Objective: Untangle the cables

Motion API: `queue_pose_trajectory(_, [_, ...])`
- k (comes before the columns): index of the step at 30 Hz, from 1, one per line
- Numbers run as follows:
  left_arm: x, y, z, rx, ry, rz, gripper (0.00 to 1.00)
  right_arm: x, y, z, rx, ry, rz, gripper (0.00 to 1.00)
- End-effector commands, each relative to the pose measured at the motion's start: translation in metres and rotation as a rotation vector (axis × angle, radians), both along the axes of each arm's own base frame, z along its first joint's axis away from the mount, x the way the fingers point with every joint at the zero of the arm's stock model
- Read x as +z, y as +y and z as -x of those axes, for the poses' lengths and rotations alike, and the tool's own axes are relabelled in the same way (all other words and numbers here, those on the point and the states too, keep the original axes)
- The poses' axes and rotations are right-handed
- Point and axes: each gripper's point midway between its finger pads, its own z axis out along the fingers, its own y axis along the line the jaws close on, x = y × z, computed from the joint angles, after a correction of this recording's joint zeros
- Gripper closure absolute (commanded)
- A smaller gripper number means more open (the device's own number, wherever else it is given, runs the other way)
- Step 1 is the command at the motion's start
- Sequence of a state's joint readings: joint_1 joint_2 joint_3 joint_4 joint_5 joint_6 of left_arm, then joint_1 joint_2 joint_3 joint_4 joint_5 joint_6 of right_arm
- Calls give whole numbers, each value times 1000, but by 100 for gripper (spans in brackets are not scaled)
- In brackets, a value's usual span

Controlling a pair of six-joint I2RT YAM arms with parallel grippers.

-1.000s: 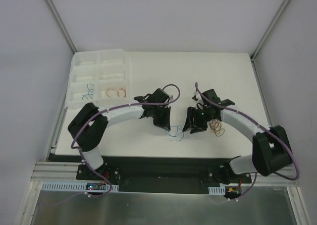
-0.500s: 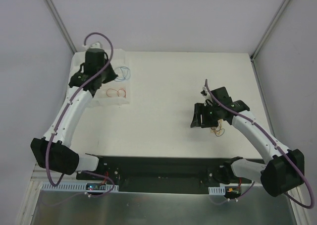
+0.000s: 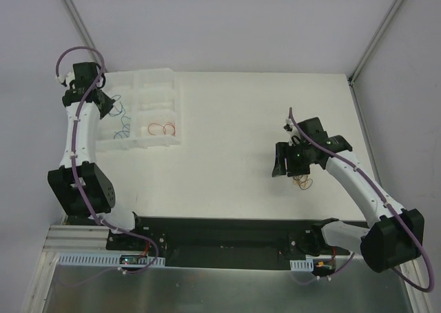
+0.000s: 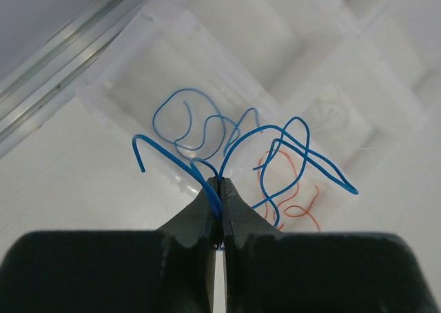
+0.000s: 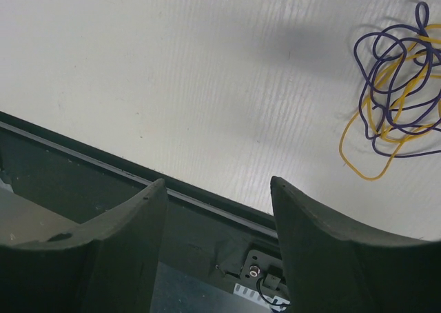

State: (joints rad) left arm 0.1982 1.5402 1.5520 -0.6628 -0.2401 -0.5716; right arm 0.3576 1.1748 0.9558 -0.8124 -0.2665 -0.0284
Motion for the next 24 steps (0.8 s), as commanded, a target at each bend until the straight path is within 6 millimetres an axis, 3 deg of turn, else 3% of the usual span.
queue_pose_trajectory(1, [-50,-3,21,25,139,150,100,6,-4,-3,13,0,15,37])
queue_pose_trajectory(8, [-108,3,17,-60,318,202,100,6,-6,-8,-4,6,17,37])
queue_pose_trajectory(15, [-126,22,23,4,392,237,99,12,-12,-11,-25,-6,29,37])
queue_pose_trajectory(21, [-104,20,10,-55,325,244,59,17,-12,-10,-42,-18,17,37])
queue_pose_trajectory(24, [-85,18,13,-69,282,222,50,19,-16,-10,-63,-30,27,37])
